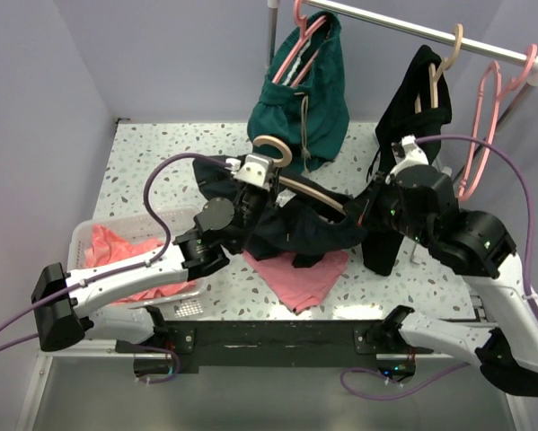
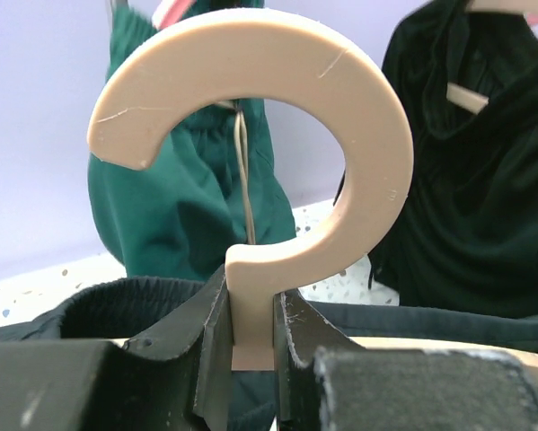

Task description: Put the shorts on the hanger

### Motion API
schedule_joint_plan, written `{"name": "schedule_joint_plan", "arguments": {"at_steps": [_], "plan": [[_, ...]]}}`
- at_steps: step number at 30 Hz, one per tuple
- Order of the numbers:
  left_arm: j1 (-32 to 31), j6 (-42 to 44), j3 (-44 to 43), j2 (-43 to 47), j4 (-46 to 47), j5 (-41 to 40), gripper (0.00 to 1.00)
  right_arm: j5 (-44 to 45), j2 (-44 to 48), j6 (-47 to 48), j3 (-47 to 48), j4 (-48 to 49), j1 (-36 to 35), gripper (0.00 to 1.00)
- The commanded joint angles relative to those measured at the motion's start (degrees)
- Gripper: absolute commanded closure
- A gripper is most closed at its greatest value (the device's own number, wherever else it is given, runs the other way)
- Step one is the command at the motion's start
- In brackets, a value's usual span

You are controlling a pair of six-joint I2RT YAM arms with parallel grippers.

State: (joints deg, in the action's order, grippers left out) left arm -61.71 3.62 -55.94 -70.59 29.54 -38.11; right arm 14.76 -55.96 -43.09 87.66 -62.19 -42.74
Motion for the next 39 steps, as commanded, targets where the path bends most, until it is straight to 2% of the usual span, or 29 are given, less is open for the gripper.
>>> {"name": "schedule_joint_plan", "arguments": {"at_steps": [1, 5, 8, 12, 17, 22, 28, 29, 32, 33, 34, 35, 38, 39], "plan": [[-3.6, 4.4, -11.1, -2.4, -3.8, -7.1, 1.00, -0.6, -4.8, 3.0, 11.7, 0.1, -0.1, 1.00], [-5.2, 1.0, -18.9, -4.6, -13.0, -15.5, 1.00, 1.4, -8.5, 4.6, 24.6, -1.8, -0.2, 1.00], [-5.2, -0.8, -22.4, -4.1, -17.7, -20.0, 1.00, 3.1, -10.5, 5.9, 29.5, -3.6, -0.1, 1.00], [-5.2, 0.5, -23.6, -2.8, -20.5, -25.6, 1.00, 5.3, -11.0, 7.1, 30.8, -4.6, -0.2, 1.00], [-5.4, -0.5, -26.0, -2.4, -22.7, -20.2, 1.00, 2.6, -13.5, 7.6, 32.5, -3.4, -0.2, 1.00], [-8.0, 2.2, -31.2, -6.0, -23.2, -20.5, 1.00, 0.7, -16.5, 7.4, 37.5, -4.3, -0.1, 1.00], [-10.5, 0.3, -33.0, -7.8, -23.8, -17.0, 1.00, -1.3, -15.1, 10.9, 31.8, -1.0, -0.1, 0.98], [-10.5, -0.2, -32.7, -7.6, -24.7, -16.7, 1.00, -1.8, -14.5, 11.8, 30.9, -0.7, -0.2, 0.95], [-10.5, -1.6, -30.7, -6.1, -25.7, -15.3, 1.00, -4.5, -10.2, 15.7, 25.8, 2.1, -0.1, 0.73], [-10.5, -2.5, -30.3, -5.6, -25.8, -13.8, 1.00, -5.4, -9.0, 18.4, 24.5, 3.6, -0.1, 0.59], [-10.5, -2.9, -30.0, -4.4, -27.6, -12.8, 1.00, -6.8, -6.5, 20.0, 22.1, 4.0, -0.1, 0.52], [-10.5, -3.2, -30.0, -3.9, -28.9, -10.8, 1.00, -7.9, -5.3, 21.4, 20.9, 4.3, -0.1, 0.41], [-10.5, -6.9, -31.2, -2.2, -36.8, -6.9, 1.00, -9.4, 0.0, 27.2, 15.6, 5.2, -0.2, 0.26], [-10.5, -7.6, -30.9, -1.6, -38.0, -5.8, 1.00, -9.8, 1.1, 28.2, 14.3, 5.7, -0.1, 0.24]]}}
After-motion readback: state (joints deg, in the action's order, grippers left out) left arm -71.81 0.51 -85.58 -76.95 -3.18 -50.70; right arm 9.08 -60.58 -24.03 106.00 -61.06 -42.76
